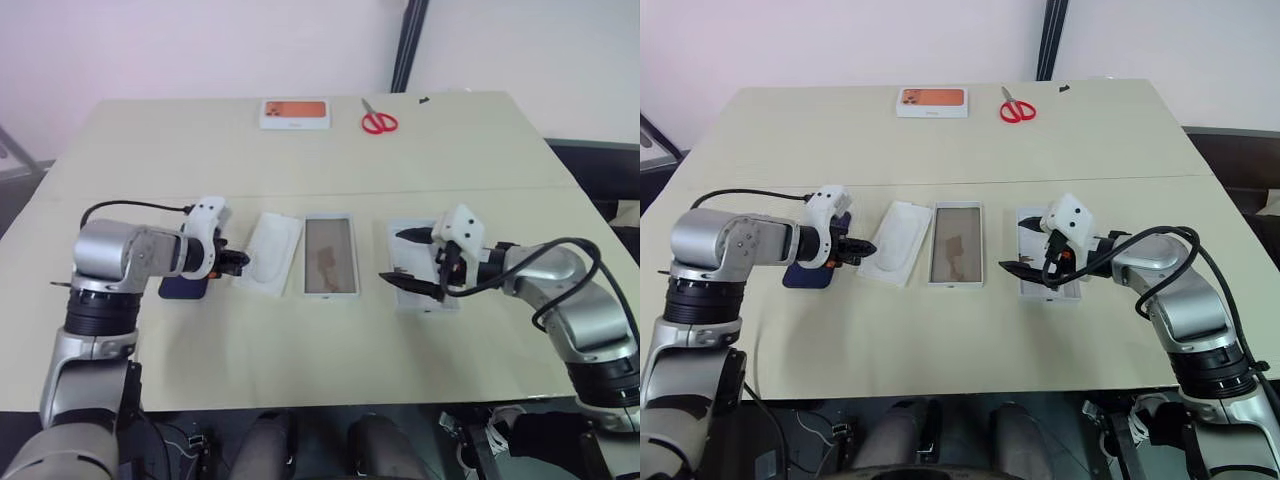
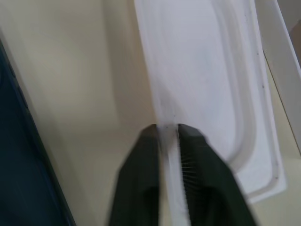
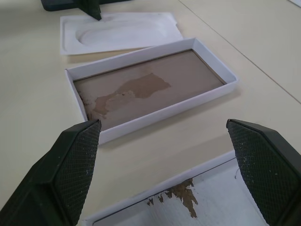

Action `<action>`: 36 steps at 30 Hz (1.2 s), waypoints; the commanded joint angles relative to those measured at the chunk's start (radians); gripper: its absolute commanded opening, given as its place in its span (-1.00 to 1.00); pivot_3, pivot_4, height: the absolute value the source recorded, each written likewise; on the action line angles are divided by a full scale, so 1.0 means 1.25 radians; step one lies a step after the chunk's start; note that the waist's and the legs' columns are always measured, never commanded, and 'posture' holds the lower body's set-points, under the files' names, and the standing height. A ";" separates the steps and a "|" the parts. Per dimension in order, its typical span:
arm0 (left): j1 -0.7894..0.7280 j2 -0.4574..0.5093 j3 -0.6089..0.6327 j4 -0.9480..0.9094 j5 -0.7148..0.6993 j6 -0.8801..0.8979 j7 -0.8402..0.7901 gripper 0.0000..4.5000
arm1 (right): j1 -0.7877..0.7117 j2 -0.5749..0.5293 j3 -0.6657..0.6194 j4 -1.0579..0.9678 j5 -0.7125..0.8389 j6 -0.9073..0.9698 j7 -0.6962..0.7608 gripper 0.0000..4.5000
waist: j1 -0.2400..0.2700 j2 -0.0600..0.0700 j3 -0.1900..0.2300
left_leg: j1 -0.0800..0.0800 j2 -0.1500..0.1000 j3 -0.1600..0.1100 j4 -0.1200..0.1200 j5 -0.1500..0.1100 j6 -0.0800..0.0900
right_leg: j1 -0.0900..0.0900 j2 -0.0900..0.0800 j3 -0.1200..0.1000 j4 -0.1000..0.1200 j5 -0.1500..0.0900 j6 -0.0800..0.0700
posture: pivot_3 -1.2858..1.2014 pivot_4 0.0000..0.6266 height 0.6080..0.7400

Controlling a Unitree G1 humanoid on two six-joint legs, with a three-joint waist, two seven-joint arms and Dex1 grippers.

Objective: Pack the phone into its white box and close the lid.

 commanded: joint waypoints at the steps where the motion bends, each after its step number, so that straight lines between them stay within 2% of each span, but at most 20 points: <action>1: 0.025 0.011 0.058 -0.010 0.005 0.013 0.017 -0.99 | -0.005 0.003 -0.009 -0.048 0.016 -0.004 0.000 1.00 | -0.001 0.000 0.000 | 0.000 0.000 0.000 0.000 0.000 0.000 | 0.000 0.000 0.000 0.000 0.000 0.000 | 0.03 -0.52 1.00; 8: 0.017 -0.075 0.298 -0.030 -0.025 0.001 0.076 -0.99 | 0.003 -0.001 -0.010 -0.065 0.024 0.003 0.001 1.00 | 0.001 0.000 0.000 | 0.000 0.000 0.000 0.000 0.000 0.000 | 0.000 0.000 0.000 0.000 0.000 0.000 | 0.03 -0.52 1.00; 13: -0.020 -0.174 0.365 -0.087 -0.071 0.051 0.093 -0.99 | -0.008 0.001 -0.004 -0.050 0.021 -0.003 0.002 1.00 | 0.007 0.000 0.000 | 0.000 0.000 0.000 0.001 0.000 0.000 | 0.000 0.000 0.000 0.000 0.000 0.000 | 0.03 -0.52 1.00; 17: -0.059 -0.271 0.360 -0.114 -0.103 0.089 0.125 -0.99 | -0.020 0.005 0.001 -0.036 0.016 -0.009 0.003 1.00 | 0.008 -0.001 0.000 | -0.001 0.000 0.000 0.003 0.000 0.000 | 0.001 0.000 -0.001 0.000 0.000 0.000 | 0.03 -0.52 1.00; 24: -0.037 -0.371 0.290 -0.111 -0.135 0.091 0.246 -0.99 | -0.017 0.011 -0.006 -0.039 0.013 -0.010 -0.013 1.00 | 0.001 -0.001 0.000 | 0.000 0.000 0.000 0.003 0.000 0.000 | 0.001 0.000 -0.001 0.001 0.000 0.000 | 0.03 -0.52 1.00; 29: -0.017 -0.415 0.288 -0.115 -0.191 0.091 0.322 -0.99 | -0.008 0.012 -0.009 -0.047 0.015 -0.008 -0.024 1.00 | 0.001 -0.001 0.000 | 0.000 0.000 0.000 0.003 0.000 0.000 | 0.001 0.000 0.000 0.001 0.000 0.000 | 0.03 -0.52 1.00; 33: 0.003 -0.404 0.261 -0.119 -0.242 0.091 0.371 -0.99 | -0.008 0.015 -0.006 -0.050 0.015 -0.007 -0.029 1.00 | 0.001 -0.001 0.000 | 0.000 0.000 0.000 0.004 0.000 0.000 | 0.001 0.000 0.000 0.000 0.000 0.000 | 0.03 -0.52 1.00; 36: 0.009 -0.389 0.257 -0.119 -0.289 0.091 0.397 -0.59 | -0.013 0.018 -0.001 -0.047 0.013 -0.010 -0.029 1.00 | 0.002 -0.001 0.000 | 0.000 0.000 0.000 0.004 0.000 0.000 | 0.001 0.000 -0.001 0.001 0.000 0.000 | 0.03 -0.52 1.00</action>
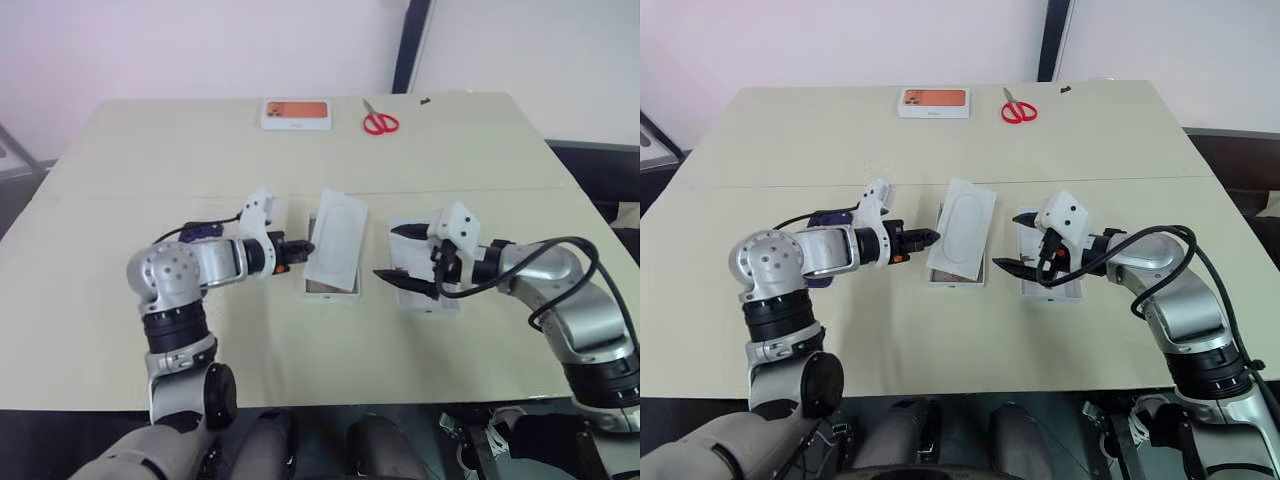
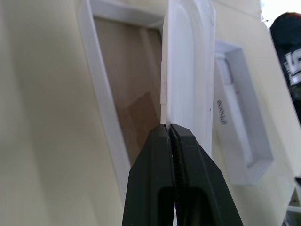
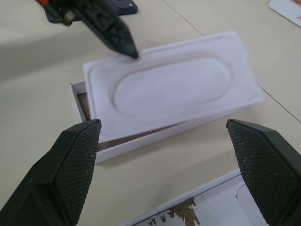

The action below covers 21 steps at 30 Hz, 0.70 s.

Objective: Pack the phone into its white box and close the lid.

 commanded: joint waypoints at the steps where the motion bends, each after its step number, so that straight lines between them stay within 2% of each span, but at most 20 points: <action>1: -0.003 0.022 -0.007 -0.025 -0.071 0.007 0.028 -0.40 | -0.009 0.005 -0.007 -0.024 0.005 -0.011 -0.001 1.00 | 0.000 0.000 0.000 | 0.000 0.000 0.000 0.000 0.000 0.000 | 0.000 0.000 0.000 0.000 0.000 0.000 | 0.03 -0.52 1.00; 4: -0.007 0.056 0.003 -0.022 -0.124 0.007 0.042 0.27 | -0.023 0.013 0.001 -0.018 0.000 -0.009 -0.006 1.00 | -0.001 0.000 0.000 | 0.000 0.000 0.000 0.000 0.000 0.000 | 0.000 0.000 0.000 0.000 0.000 0.000 | 0.03 -0.52 1.00; 8: -0.017 0.131 0.027 -0.026 -0.197 0.007 0.027 0.27 | -0.064 0.038 0.028 0.012 -0.038 -0.012 -0.041 1.00 | -0.005 0.000 0.000 | 0.000 0.000 0.000 0.000 0.000 0.000 | -0.001 0.000 0.000 0.000 0.000 0.000 | 0.03 -0.52 1.00; 11: -0.007 0.233 0.008 -0.086 -0.177 -0.041 -0.055 0.30 | -0.110 0.062 0.071 0.048 -0.078 0.001 -0.063 0.59 | -0.004 0.000 0.000 | 0.000 0.000 0.000 0.000 0.000 0.000 | -0.001 0.000 0.000 0.001 0.000 0.000 | 0.03 -0.52 1.00; 15: 0.134 0.486 -0.204 -0.201 0.027 -0.327 -0.254 0.30 | -0.196 0.114 0.142 0.108 -0.145 0.039 -0.111 -0.33 | -0.010 0.001 0.000 | 0.001 0.000 0.000 -0.003 0.001 -0.001 | -0.002 0.000 0.001 0.000 0.000 0.000 | 0.03 -0.52 1.00; 17: 0.212 0.555 -0.251 -0.222 0.113 -0.492 -0.346 0.30 | -0.239 0.145 0.173 0.144 -0.184 0.049 -0.138 -0.76 | -0.009 0.002 -0.001 | 0.002 0.000 0.001 -0.006 0.001 -0.003 | -0.002 0.000 0.002 -0.001 0.000 0.000 | 0.03 -0.52 1.00; 21: 0.349 0.595 -0.255 -0.218 0.218 -0.762 -0.485 0.30 | -0.325 0.198 0.255 0.225 -0.266 0.061 -0.161 -0.76 | -0.001 0.001 0.000 | 0.001 0.000 0.000 -0.006 0.001 -0.003 | -0.002 0.000 0.002 -0.002 0.000 0.000 | 0.03 -0.52 1.00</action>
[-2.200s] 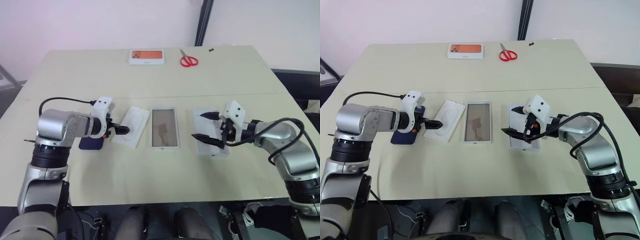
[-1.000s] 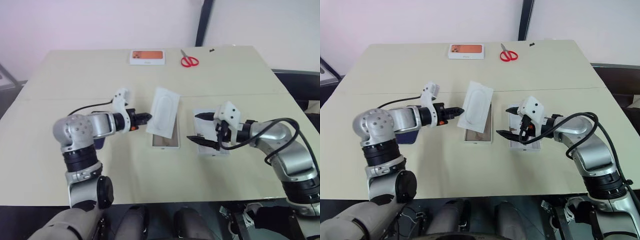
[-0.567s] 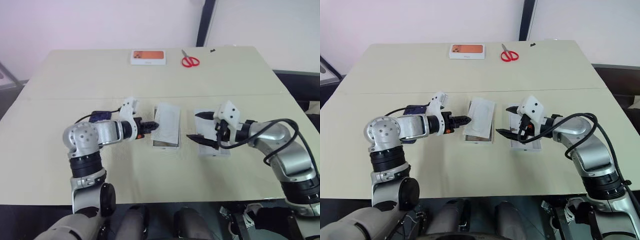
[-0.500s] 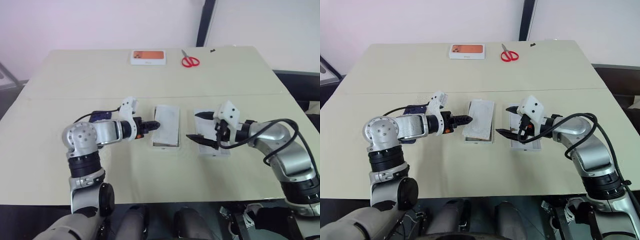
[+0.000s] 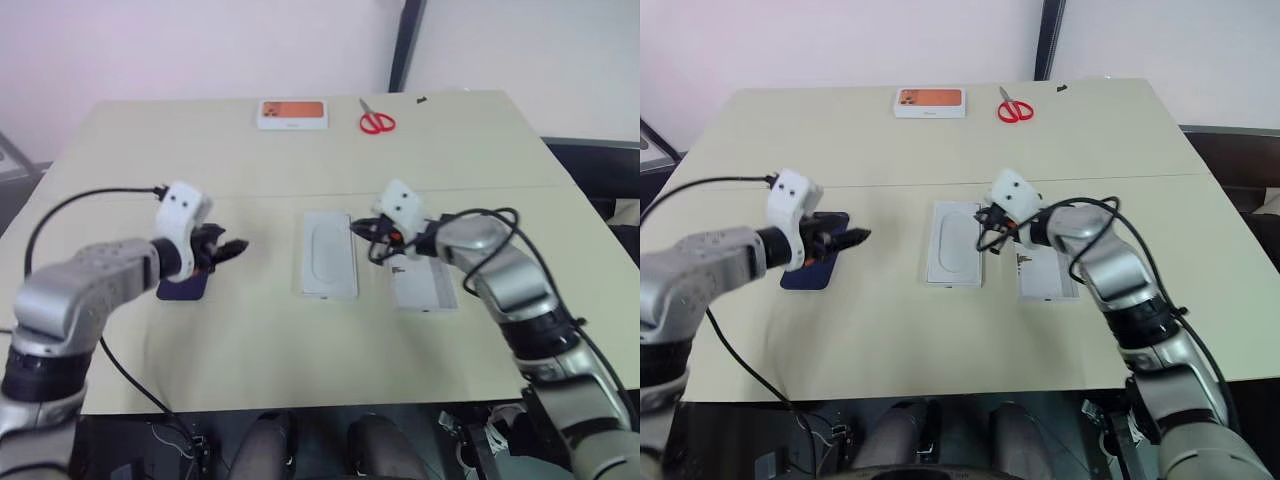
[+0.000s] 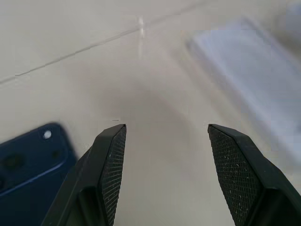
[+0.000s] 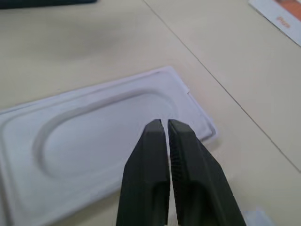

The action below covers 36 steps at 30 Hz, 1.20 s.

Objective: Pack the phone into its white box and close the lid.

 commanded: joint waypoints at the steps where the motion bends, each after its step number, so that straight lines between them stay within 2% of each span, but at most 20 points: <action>1: 0.066 0.021 0.016 -0.019 0.087 -0.233 -0.110 0.30 | -0.068 0.037 0.049 0.054 -0.065 0.001 -0.019 -0.76 | 0.001 0.000 0.000 | 0.000 0.000 0.000 0.000 0.000 0.000 | 0.000 0.000 0.000 0.000 0.000 0.000 | 0.03 -0.52 1.00; 5: 0.154 0.009 0.051 -0.014 0.076 -0.332 -0.207 0.30 | -0.125 0.103 0.086 0.145 -0.093 0.015 -0.012 -0.76 | -0.002 0.000 0.000 | -0.001 0.000 0.000 0.000 0.000 0.000 | -0.001 0.000 0.000 0.000 0.000 0.000 | 0.03 -0.52 1.00; 11: 0.226 0.012 0.075 -0.020 0.085 -0.375 -0.249 0.30 | -0.168 0.161 0.101 0.272 -0.124 0.027 -0.009 -0.76 | -0.005 0.000 0.000 | -0.001 0.000 0.000 -0.001 0.000 0.000 | -0.002 0.000 0.000 0.001 0.000 0.000 | 0.03 -0.52 1.00; 13: 0.243 0.013 0.083 -0.018 0.091 -0.377 -0.252 0.30 | -0.171 0.168 0.098 0.284 -0.126 0.028 -0.002 -1.00 | -0.005 0.000 0.000 | -0.001 0.000 0.000 -0.001 0.000 0.001 | -0.002 0.000 0.000 0.001 0.000 0.000 | 0.03 -0.52 1.00; 18: 0.282 0.008 0.109 -0.031 0.075 -0.371 -0.268 0.30 | -0.169 0.178 0.097 0.298 -0.139 0.027 -0.002 -1.00 | -0.008 0.000 0.000 | -0.001 0.000 0.000 -0.001 -0.002 0.003 | -0.003 0.000 0.000 0.002 0.000 0.000 | 0.03 -0.52 1.00; 25: 0.287 -0.006 0.119 -0.028 0.083 -0.366 -0.257 0.30 | -0.149 0.158 0.130 0.280 -0.166 0.052 0.030 -1.00 | -0.007 0.000 0.000 | -0.001 0.000 0.000 -0.001 -0.002 0.003 | -0.003 0.000 0.000 0.002 0.000 0.000 | 0.03 -0.52 1.00; 36: 0.272 -0.014 0.116 -0.027 0.084 -0.359 -0.251 0.30 | -0.082 0.097 0.160 0.142 -0.181 0.092 0.110 -1.00 | -0.007 0.000 0.000 | -0.001 0.000 0.000 -0.001 -0.002 0.004 | -0.002 0.000 0.000 0.002 0.000 0.000 | 0.03 -0.52 1.00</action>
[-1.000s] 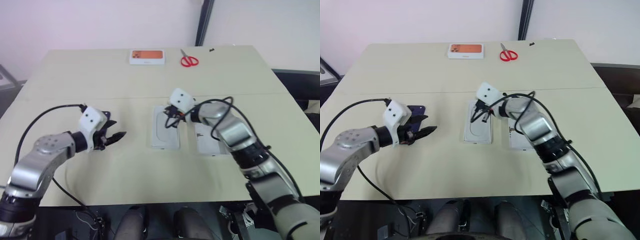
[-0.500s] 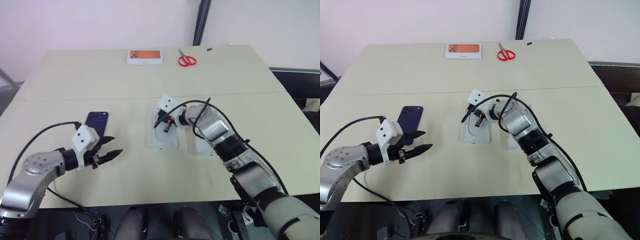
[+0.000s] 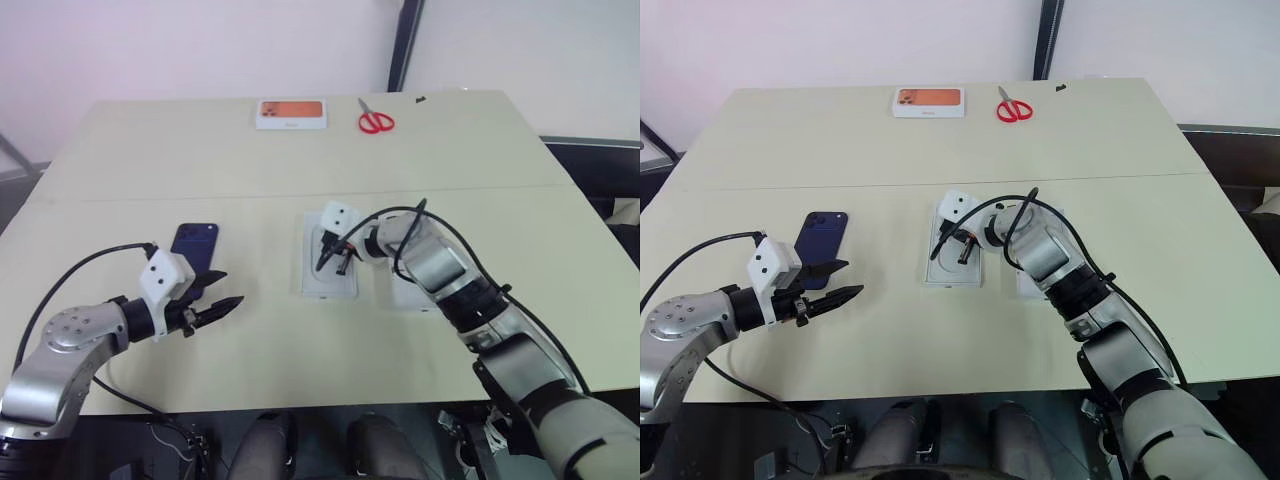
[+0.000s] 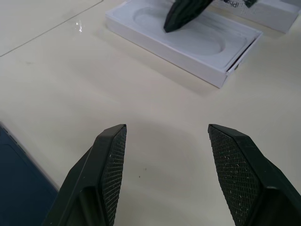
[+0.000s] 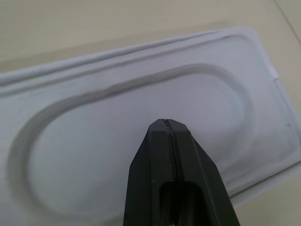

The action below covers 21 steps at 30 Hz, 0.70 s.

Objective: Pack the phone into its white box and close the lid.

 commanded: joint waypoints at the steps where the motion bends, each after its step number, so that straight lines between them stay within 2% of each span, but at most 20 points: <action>1: -0.010 -0.003 0.017 -0.019 -0.005 0.001 0.004 0.30 | 0.016 -0.011 0.019 -0.032 -0.009 0.016 0.020 -1.00 | 0.000 0.000 0.000 | 0.000 0.000 0.000 0.000 0.000 0.000 | 0.000 0.000 0.000 0.000 0.000 0.000 | 0.03 -0.52 1.00; 10: -0.005 -0.006 0.024 -0.025 -0.006 0.005 0.005 0.30 | 0.060 -0.083 0.052 -0.119 -0.038 0.006 0.066 -1.00 | 0.003 0.000 0.000 | 0.000 0.000 0.000 0.000 0.000 0.000 | 0.001 0.000 0.000 -0.001 0.000 0.000 | 0.03 -0.52 1.00; 16: -0.007 -0.006 0.023 -0.023 -0.006 0.007 0.006 0.30 | 0.009 -0.013 -0.022 -0.082 -0.024 0.022 -0.008 -1.00 | 0.000 0.000 0.000 | 0.001 0.000 0.000 0.000 0.000 0.000 | 0.001 0.000 0.000 -0.001 0.000 0.000 | 0.03 -0.52 1.00; 21: -0.024 -0.007 0.017 -0.016 -0.004 0.009 0.004 0.30 | -0.080 0.075 -0.062 0.063 -0.025 -0.024 -0.090 -1.00 | -0.001 0.000 0.000 | 0.000 0.000 0.000 0.000 0.000 -0.001 | 0.000 0.000 0.000 0.000 0.000 0.000 | 0.03 -0.52 1.00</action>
